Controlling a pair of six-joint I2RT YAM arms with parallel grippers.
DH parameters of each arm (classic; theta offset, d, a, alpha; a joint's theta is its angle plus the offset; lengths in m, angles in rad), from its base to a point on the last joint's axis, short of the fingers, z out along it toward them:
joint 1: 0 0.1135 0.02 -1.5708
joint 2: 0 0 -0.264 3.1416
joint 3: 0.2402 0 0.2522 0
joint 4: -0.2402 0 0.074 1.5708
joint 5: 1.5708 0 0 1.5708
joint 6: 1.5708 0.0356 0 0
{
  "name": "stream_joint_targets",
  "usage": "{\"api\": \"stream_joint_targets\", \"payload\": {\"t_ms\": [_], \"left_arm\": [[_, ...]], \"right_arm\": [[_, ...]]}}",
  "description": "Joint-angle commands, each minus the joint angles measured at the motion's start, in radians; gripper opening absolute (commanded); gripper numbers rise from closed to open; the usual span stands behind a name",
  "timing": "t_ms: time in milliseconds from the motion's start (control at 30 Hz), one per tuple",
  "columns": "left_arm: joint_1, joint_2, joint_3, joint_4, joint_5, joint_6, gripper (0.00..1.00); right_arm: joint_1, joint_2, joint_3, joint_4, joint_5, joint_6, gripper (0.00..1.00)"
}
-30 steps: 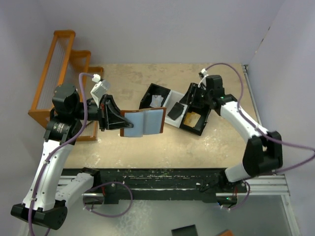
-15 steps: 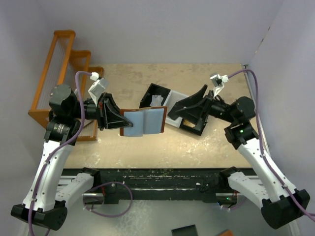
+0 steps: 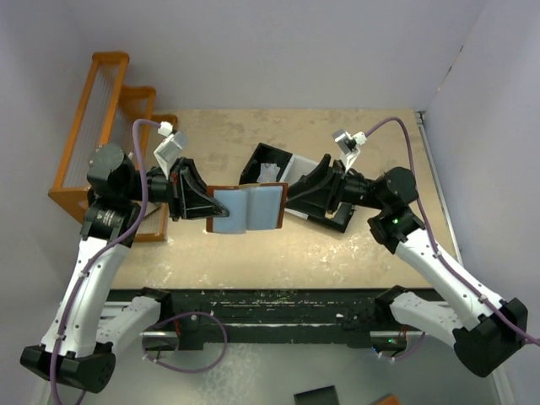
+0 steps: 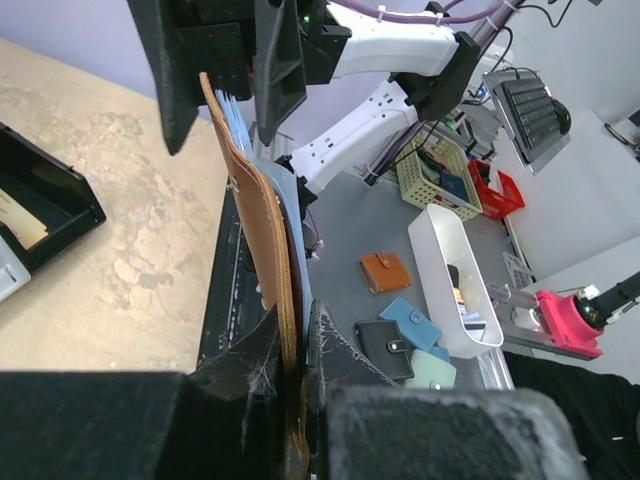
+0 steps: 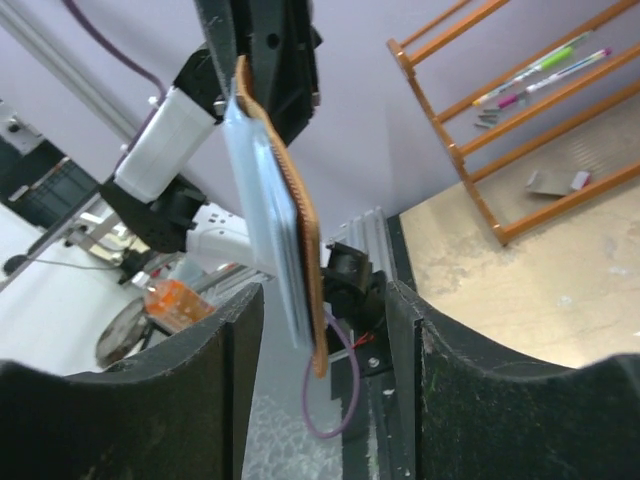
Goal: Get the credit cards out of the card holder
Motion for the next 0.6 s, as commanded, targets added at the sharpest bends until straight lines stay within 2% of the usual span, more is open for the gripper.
{"api": "stream_joint_targets", "payload": {"t_ms": [0,133,367,400,467,533,567], "left_arm": [[-0.004,0.009,-0.01,0.054,0.005,-0.003,0.0],[-0.004,0.025,-0.012,0.035,-0.001,0.028,0.0],[-0.004,0.075,0.003,-0.115,-0.066,0.204,0.0],[-0.004,0.097,0.02,-0.177,-0.104,0.259,0.0],[-0.004,0.14,0.074,-0.387,-0.256,0.457,0.1],[-0.004,0.185,0.115,-0.519,-0.397,0.585,0.14],[-0.003,0.205,0.127,-0.566,-0.47,0.63,0.23]], "right_arm": [[0.012,-0.006,-0.037,0.158,-0.033,0.078,0.5],[0.025,0.013,-0.075,0.25,-0.026,0.139,0.34],[0.061,0.057,-0.079,0.252,0.011,0.146,0.0],[0.061,0.064,-0.076,0.222,0.028,0.134,0.0],[0.061,0.075,-0.052,0.116,0.09,0.083,0.0],[0.06,0.09,-0.018,-0.058,0.162,0.007,0.0],[0.06,0.101,0.002,-0.128,0.198,-0.024,0.0]]}}
